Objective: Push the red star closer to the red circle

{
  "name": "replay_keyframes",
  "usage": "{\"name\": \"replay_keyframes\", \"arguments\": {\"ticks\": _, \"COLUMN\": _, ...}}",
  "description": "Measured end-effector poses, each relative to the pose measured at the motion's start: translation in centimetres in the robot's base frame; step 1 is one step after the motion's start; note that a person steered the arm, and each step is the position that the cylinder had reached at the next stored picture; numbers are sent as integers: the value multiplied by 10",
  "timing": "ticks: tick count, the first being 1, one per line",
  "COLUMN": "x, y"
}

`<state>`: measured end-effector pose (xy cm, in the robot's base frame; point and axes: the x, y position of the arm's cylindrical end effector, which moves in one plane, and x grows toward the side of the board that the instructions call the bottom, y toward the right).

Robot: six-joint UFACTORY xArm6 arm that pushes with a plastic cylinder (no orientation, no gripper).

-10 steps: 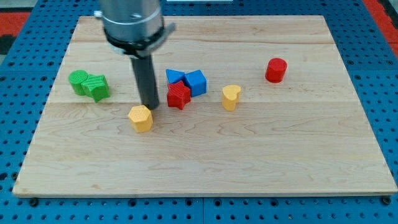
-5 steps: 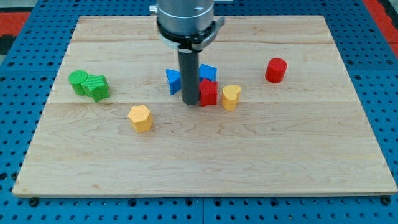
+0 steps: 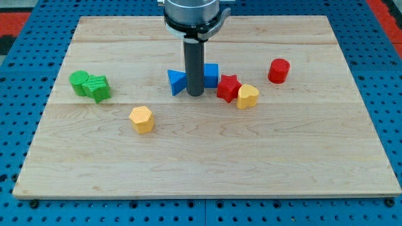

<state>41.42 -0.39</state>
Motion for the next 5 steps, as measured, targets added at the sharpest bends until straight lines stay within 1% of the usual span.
{"name": "replay_keyframes", "arguments": {"ticks": 1, "x": 1, "y": 64}}
{"name": "replay_keyframes", "arguments": {"ticks": 2, "x": -2, "y": 90}}
{"name": "replay_keyframes", "arguments": {"ticks": 4, "x": -9, "y": 90}}
{"name": "replay_keyframes", "arguments": {"ticks": 5, "x": -9, "y": 109}}
